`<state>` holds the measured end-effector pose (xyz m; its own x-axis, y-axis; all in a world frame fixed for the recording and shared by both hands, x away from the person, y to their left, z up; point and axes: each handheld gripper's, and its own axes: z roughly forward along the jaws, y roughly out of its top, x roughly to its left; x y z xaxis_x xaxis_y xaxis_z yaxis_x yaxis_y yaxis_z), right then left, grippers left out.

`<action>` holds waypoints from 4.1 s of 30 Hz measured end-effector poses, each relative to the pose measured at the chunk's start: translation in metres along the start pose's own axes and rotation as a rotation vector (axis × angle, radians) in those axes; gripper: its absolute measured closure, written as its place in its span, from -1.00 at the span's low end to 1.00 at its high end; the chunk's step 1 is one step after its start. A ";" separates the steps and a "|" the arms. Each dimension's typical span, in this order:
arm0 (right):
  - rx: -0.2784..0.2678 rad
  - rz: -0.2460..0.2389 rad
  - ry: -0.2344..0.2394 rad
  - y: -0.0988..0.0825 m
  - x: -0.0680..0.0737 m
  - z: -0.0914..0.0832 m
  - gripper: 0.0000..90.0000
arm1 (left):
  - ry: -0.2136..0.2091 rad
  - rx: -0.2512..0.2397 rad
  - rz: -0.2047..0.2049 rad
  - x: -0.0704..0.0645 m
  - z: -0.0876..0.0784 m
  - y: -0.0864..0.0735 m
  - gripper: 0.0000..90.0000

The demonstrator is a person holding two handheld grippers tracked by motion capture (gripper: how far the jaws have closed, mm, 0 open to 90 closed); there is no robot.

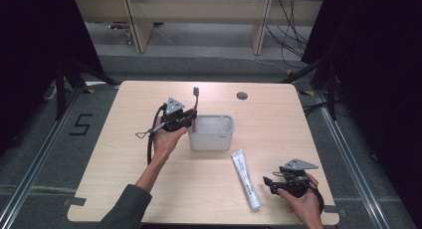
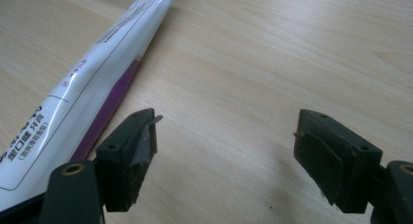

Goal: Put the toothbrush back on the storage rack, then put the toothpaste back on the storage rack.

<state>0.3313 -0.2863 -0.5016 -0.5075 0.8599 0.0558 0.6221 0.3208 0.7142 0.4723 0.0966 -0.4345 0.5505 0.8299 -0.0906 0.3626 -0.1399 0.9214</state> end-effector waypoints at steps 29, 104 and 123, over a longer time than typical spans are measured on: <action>0.004 0.032 0.016 0.001 0.001 -0.002 -0.45 | -0.033 0.060 0.006 -0.009 -0.039 0.007 -0.30; -0.026 0.005 0.017 0.002 -0.004 -0.004 -0.45 | -0.089 0.210 0.028 -0.013 -0.171 -0.129 -0.63; -0.038 -0.009 0.011 0.004 -0.002 -0.006 -0.44 | -0.115 0.315 0.096 -0.016 -0.170 -0.146 -0.63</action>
<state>0.3314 -0.2888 -0.4944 -0.5191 0.8528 0.0567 0.5950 0.3129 0.7403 0.2823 0.1956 -0.5032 0.6682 0.7409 -0.0676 0.5092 -0.3893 0.7676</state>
